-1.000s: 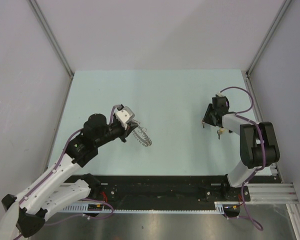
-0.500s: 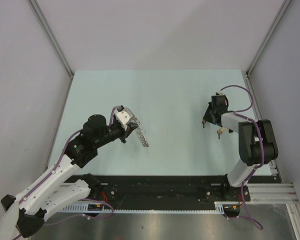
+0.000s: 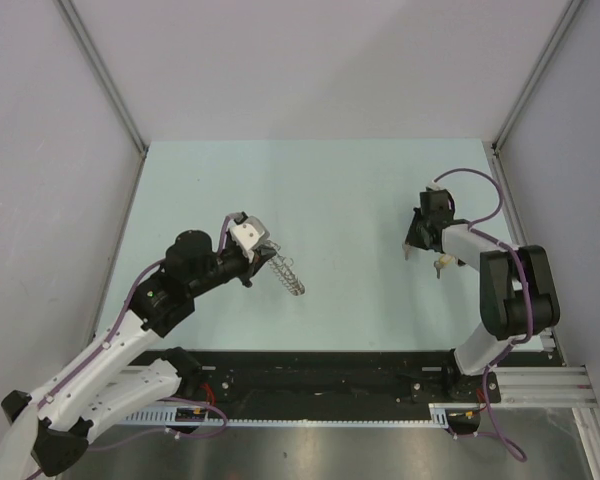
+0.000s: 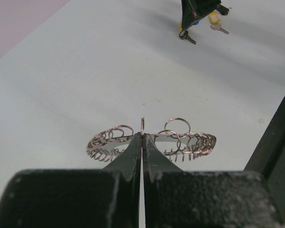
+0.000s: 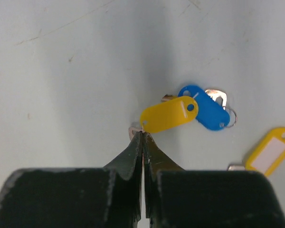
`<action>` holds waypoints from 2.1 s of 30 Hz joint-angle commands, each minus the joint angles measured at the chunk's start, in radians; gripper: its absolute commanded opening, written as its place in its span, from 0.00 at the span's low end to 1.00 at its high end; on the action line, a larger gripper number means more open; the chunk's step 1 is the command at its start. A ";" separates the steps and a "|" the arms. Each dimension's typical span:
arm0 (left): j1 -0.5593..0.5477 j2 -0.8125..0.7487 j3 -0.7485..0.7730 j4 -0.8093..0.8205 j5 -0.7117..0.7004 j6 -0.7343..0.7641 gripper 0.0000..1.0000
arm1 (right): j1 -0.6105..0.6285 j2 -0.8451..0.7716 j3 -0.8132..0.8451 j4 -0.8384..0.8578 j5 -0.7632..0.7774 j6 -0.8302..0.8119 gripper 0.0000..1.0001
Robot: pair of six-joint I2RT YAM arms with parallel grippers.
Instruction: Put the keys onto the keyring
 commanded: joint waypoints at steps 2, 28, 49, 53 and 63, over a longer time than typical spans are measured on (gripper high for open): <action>-0.007 -0.026 -0.001 0.059 -0.004 0.018 0.01 | 0.030 -0.170 0.068 -0.196 -0.015 -0.122 0.00; -0.007 -0.026 -0.012 0.061 -0.070 0.025 0.00 | 0.446 -0.163 0.228 -0.750 -0.106 -0.421 0.00; -0.006 -0.037 -0.022 0.070 -0.114 0.033 0.00 | 0.669 0.319 0.625 -0.718 -0.049 -0.493 0.07; -0.006 -0.042 -0.024 0.075 -0.119 0.031 0.00 | 0.669 0.229 0.598 -0.681 -0.028 -0.466 0.15; -0.006 -0.049 -0.026 0.078 -0.139 0.031 0.00 | 0.661 -0.125 0.156 -0.274 -0.061 -0.433 0.25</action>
